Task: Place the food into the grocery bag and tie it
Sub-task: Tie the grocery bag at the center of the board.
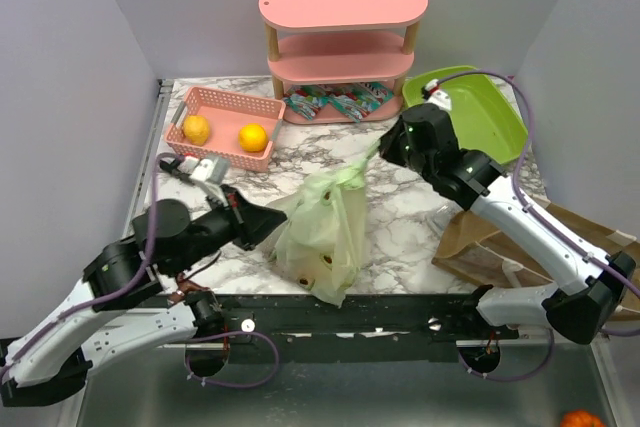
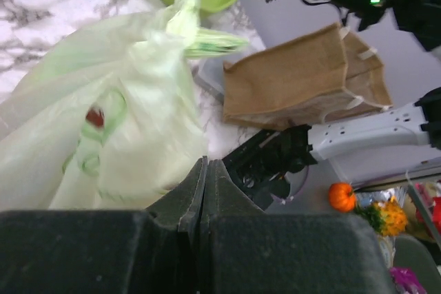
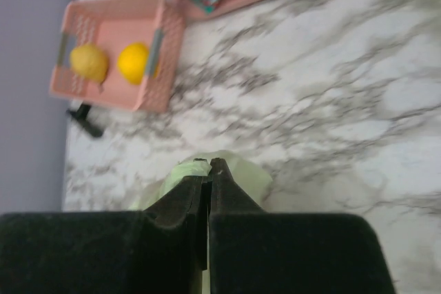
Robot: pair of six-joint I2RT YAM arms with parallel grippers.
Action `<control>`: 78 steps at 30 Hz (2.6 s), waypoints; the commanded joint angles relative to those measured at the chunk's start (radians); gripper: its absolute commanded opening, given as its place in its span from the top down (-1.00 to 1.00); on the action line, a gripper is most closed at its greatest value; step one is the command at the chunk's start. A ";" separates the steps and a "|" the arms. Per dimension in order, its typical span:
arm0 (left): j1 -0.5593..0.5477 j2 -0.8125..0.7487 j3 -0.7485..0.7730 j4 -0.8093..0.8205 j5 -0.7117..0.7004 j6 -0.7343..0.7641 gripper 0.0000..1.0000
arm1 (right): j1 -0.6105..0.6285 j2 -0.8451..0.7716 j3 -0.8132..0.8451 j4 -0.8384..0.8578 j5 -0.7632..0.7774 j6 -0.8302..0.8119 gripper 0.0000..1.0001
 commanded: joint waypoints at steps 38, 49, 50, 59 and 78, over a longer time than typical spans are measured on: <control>0.225 0.560 0.458 -0.050 0.318 0.239 -0.52 | -0.137 -0.187 -0.046 -0.168 -0.239 -0.162 -0.40; 0.251 0.527 0.346 0.041 0.373 0.186 -0.52 | -0.137 -0.220 -0.208 -0.140 -0.121 -0.012 -0.20; 0.253 0.517 0.330 0.048 0.373 0.183 -0.52 | -0.137 -0.222 -0.216 -0.137 -0.099 0.009 -0.19; 0.258 0.450 0.245 0.076 0.373 0.160 -0.52 | -0.137 -0.194 -0.250 -0.069 -0.031 0.069 -0.03; 0.259 0.438 0.223 0.101 0.393 0.151 -0.52 | -0.137 -0.131 -0.271 -0.011 0.019 0.055 0.05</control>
